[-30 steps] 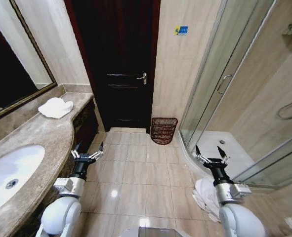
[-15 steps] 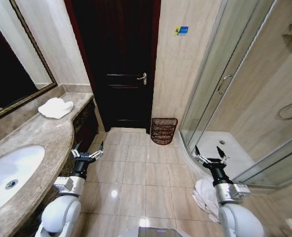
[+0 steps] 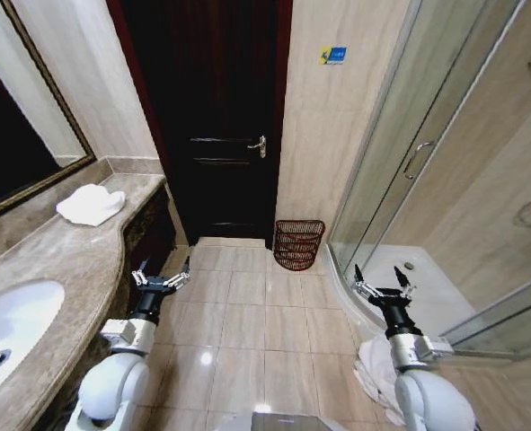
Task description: Discard the used towel into the hamper.
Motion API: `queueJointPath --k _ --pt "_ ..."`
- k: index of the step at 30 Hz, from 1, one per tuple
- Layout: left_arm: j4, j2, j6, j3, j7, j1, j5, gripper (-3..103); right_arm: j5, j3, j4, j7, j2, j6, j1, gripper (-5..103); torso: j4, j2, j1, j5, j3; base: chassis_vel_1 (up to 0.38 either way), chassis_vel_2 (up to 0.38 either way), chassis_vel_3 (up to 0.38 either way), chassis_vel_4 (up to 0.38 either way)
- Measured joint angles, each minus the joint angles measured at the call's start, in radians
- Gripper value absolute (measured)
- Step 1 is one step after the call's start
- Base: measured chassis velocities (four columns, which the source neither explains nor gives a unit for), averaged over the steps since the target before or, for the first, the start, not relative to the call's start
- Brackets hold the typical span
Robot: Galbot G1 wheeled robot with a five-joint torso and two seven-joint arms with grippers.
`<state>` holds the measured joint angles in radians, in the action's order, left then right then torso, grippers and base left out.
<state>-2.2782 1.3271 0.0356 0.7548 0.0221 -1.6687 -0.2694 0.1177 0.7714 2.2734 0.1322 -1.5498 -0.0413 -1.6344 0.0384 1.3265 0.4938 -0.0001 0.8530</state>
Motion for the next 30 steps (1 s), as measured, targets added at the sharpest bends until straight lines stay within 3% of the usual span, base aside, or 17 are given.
queueJointPath --k 30 --pt "0.028 0.004 -0.017 0.007 0.004 0.001 0.007 100 -0.017 -0.019 -0.036 -0.005 0.007 -0.015 0.049 100 0.0000 0.000 0.000 -0.0001 0.000 -0.052 0.165 0.166 -0.047"
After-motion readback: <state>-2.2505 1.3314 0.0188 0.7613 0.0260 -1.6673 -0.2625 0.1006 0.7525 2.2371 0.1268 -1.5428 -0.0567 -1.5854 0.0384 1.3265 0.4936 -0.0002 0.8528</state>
